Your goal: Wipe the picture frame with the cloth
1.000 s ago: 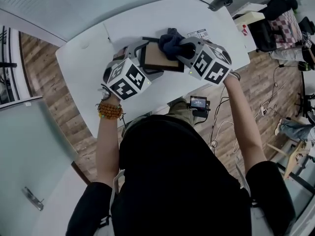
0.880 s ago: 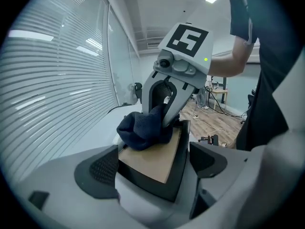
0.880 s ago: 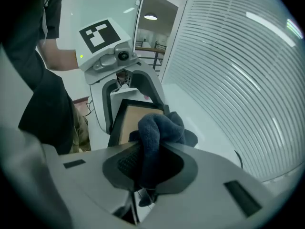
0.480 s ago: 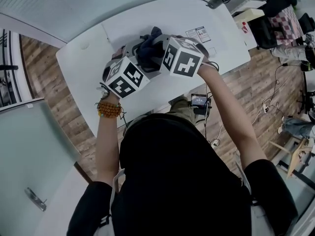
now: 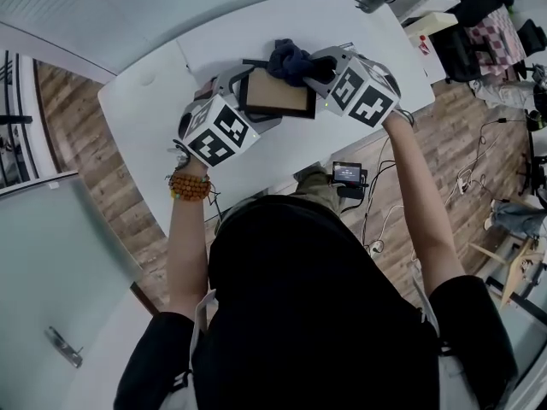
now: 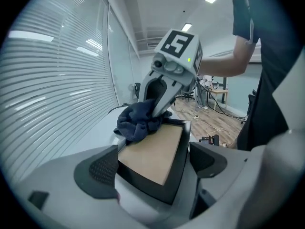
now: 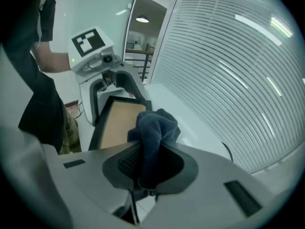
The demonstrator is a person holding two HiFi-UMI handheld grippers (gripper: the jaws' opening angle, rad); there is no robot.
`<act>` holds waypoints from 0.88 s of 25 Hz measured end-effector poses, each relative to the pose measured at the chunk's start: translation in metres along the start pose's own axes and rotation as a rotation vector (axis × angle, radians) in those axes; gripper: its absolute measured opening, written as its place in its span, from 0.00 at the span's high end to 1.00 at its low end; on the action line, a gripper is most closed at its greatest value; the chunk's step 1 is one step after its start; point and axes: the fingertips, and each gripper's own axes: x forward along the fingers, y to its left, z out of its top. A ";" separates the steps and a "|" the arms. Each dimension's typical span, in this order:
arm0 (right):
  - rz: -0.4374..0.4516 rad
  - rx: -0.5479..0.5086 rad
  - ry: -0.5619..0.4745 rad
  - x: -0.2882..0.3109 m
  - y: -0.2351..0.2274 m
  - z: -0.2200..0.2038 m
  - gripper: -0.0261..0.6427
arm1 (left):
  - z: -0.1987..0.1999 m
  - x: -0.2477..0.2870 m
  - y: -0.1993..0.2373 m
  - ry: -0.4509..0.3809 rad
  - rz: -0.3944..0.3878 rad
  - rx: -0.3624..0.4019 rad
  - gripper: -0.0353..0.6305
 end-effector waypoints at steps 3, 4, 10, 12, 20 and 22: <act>-0.037 0.109 -0.052 0.016 0.007 0.013 0.89 | 0.001 0.000 -0.001 0.003 -0.003 0.000 0.25; -0.041 0.116 -0.067 0.020 0.013 0.022 0.89 | 0.001 0.001 -0.002 0.005 -0.005 -0.001 0.25; 0.009 0.115 -0.060 0.040 0.034 0.054 0.90 | -0.002 0.002 -0.001 0.011 -0.009 -0.014 0.25; 0.099 0.100 -0.088 0.037 0.048 0.053 0.90 | -0.004 0.002 -0.002 0.009 -0.007 -0.017 0.25; 0.138 0.006 -0.093 -0.018 0.033 0.027 0.89 | -0.001 0.000 -0.002 0.003 -0.003 -0.003 0.25; 0.127 -0.019 -0.007 -0.019 0.028 0.006 0.89 | -0.001 0.001 0.000 0.002 -0.003 -0.004 0.25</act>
